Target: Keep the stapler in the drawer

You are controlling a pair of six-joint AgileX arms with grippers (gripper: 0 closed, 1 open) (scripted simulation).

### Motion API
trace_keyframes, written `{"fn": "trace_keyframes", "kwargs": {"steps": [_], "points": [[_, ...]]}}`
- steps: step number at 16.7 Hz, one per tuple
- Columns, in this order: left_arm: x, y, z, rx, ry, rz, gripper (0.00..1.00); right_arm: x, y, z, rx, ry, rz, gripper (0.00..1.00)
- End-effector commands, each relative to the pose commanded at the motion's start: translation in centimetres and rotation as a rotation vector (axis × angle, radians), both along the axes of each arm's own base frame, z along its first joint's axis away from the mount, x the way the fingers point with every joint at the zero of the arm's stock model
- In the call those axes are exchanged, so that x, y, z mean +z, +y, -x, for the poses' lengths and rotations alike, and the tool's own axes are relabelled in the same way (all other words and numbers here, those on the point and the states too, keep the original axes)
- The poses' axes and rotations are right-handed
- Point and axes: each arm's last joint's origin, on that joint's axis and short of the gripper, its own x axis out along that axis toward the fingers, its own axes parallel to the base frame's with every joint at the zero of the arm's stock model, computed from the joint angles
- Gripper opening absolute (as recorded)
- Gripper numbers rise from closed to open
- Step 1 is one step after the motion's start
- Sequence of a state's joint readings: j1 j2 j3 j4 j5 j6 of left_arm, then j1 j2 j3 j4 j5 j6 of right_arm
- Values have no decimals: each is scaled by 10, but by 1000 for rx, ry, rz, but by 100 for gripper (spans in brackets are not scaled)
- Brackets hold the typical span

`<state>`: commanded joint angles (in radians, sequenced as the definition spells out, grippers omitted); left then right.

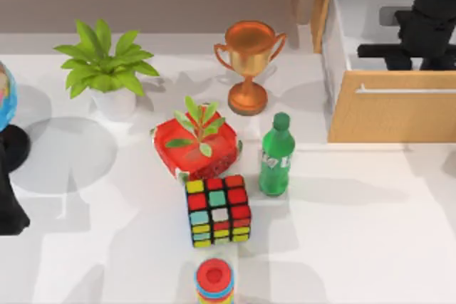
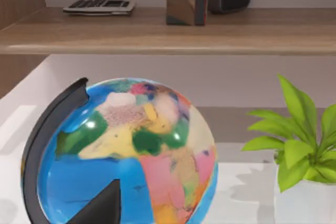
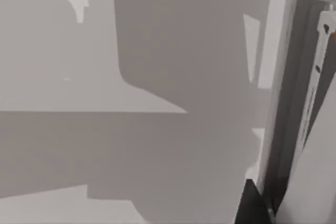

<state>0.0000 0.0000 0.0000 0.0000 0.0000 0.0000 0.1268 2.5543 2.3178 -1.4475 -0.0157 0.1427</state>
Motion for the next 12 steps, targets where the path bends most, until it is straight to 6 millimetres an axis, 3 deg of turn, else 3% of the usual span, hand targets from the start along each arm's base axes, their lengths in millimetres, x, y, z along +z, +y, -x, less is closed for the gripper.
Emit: {"fn": "trace_keyframes", "kwargs": {"steps": [10,12], "points": [[0,0,0,0,0,0,100,0,0,0,0,0,0,98],[0,0,0,0,0,0,100,0,0,0,0,0,0,100]]}}
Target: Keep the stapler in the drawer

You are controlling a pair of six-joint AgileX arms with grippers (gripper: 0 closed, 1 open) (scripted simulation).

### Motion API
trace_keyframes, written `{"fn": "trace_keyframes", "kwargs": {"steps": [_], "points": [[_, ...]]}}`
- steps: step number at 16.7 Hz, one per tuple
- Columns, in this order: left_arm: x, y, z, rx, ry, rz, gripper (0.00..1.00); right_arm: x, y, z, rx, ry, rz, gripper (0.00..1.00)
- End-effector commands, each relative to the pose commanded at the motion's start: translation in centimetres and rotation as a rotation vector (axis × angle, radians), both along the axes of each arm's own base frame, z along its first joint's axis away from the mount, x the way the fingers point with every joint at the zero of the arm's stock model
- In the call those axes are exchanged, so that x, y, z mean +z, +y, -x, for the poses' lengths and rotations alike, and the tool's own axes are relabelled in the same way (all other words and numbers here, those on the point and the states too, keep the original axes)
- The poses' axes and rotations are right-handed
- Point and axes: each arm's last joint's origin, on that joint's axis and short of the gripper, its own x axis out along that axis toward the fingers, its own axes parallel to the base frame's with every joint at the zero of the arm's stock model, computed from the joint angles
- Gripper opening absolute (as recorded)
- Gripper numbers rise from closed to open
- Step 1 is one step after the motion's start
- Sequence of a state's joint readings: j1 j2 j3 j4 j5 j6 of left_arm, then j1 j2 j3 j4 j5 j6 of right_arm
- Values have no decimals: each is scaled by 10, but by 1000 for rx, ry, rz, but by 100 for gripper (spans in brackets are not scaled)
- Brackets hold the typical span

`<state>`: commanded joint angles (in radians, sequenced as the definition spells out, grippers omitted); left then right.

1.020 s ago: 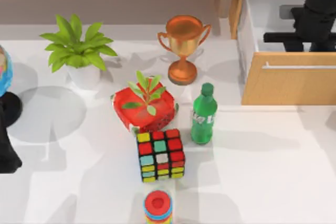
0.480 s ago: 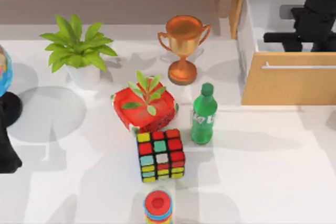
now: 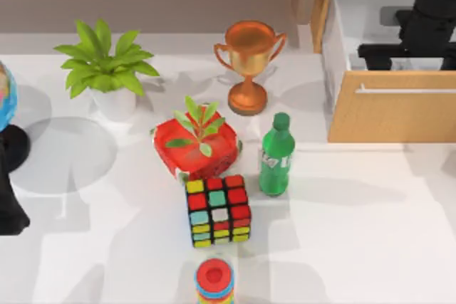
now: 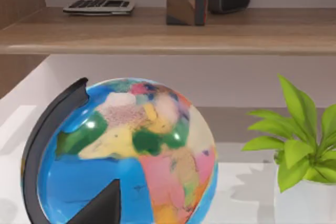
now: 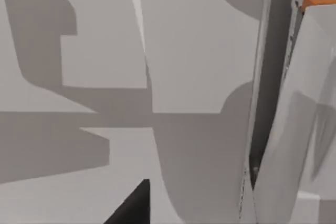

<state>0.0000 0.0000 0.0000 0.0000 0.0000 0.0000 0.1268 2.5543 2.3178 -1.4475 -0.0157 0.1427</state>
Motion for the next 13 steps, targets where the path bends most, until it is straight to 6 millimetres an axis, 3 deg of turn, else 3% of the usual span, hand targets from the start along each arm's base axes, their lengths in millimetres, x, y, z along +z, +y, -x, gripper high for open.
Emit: {"fn": "trace_keyframes", "kwargs": {"steps": [9,13], "points": [[0,0,0,0,0,0,100,2,1,1,6,-5,-1,100],[0,0,0,0,0,0,100,27,-1,9,70,-118,-17,100]]}}
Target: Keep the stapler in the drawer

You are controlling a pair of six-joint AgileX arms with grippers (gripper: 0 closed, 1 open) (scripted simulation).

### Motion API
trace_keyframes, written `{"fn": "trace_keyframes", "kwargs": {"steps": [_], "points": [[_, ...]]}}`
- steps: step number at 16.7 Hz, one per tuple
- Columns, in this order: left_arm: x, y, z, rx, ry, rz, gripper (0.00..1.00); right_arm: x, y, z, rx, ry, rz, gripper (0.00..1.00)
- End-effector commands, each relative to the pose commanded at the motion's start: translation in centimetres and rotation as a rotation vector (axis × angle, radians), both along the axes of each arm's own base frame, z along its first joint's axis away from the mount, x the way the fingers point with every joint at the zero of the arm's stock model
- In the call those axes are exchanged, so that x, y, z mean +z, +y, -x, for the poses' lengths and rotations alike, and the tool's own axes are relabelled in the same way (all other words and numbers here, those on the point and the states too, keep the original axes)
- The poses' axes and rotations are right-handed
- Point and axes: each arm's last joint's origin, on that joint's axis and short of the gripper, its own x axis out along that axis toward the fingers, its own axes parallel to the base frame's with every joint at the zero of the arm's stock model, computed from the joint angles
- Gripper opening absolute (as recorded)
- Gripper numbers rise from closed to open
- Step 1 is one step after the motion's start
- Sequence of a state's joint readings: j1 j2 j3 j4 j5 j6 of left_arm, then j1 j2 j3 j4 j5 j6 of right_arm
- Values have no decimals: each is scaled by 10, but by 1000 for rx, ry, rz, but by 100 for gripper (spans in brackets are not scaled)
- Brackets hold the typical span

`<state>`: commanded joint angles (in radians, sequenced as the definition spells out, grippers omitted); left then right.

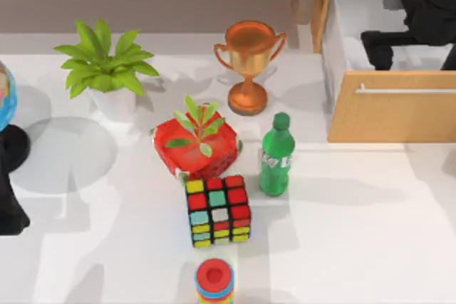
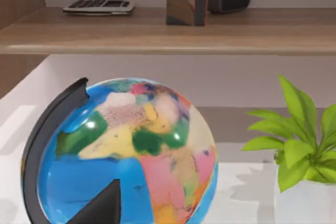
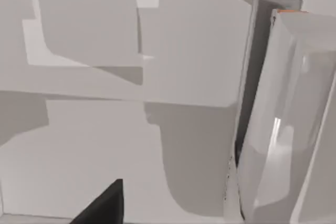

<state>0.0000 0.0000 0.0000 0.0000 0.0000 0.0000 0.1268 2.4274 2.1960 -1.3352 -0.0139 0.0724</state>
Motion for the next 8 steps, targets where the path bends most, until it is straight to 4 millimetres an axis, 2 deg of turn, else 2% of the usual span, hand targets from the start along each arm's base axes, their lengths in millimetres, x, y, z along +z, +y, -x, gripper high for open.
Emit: {"fn": "trace_keyframes", "kwargs": {"steps": [4,8], "points": [[0,0,0,0,0,0,100,44,2,14,145,-273,-26,100],[0,0,0,0,0,0,100,77,29,36,397,-629,-30,100]]}}
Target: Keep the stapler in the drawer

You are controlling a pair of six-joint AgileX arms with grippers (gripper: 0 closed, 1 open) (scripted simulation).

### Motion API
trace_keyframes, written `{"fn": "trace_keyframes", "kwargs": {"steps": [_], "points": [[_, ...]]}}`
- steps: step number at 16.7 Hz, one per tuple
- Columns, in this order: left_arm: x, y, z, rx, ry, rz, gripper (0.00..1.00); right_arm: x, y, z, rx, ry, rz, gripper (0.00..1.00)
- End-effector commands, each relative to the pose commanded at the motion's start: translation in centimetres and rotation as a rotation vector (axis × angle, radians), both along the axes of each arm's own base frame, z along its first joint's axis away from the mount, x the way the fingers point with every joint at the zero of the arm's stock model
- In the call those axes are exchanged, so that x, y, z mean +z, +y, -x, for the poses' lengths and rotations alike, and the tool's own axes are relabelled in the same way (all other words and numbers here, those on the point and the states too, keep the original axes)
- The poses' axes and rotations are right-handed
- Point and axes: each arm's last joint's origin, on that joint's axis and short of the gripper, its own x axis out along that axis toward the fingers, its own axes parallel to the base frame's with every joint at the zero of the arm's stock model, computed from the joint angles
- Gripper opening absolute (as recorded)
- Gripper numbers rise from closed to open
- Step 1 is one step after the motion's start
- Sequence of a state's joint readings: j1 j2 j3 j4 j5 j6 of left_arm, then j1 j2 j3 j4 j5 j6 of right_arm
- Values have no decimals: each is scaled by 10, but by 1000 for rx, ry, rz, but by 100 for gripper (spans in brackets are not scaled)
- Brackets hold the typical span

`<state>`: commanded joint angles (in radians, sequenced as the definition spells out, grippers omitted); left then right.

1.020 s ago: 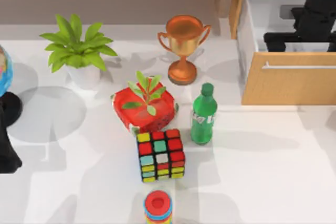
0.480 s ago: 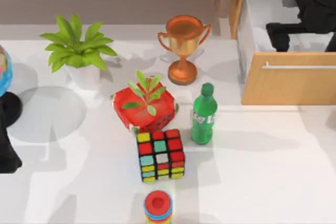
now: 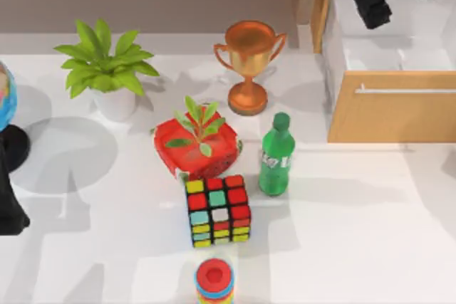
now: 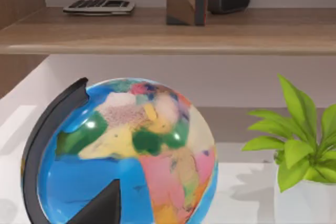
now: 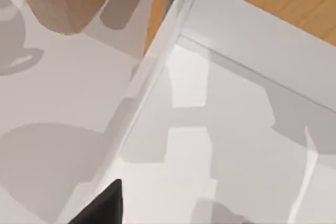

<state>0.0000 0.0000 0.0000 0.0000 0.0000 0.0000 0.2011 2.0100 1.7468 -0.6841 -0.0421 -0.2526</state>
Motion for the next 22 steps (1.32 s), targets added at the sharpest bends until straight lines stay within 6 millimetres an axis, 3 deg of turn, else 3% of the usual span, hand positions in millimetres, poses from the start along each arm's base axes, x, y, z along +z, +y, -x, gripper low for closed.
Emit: {"fn": "trace_keyframes", "kwargs": {"steps": [5,10,16,19,22], "points": [[0,0,0,0,0,0,100,7,44,40,324,-481,79,100],[0,0,0,0,0,0,100,-23,68,92,520,-901,242,100],[0,0,0,0,0,0,100,-88,56,160,583,-1162,529,100],[0,0,0,0,0,0,100,-118,40,189,576,-1179,693,100],[0,0,0,0,0,0,100,-140,16,203,523,-1126,872,100]]}}
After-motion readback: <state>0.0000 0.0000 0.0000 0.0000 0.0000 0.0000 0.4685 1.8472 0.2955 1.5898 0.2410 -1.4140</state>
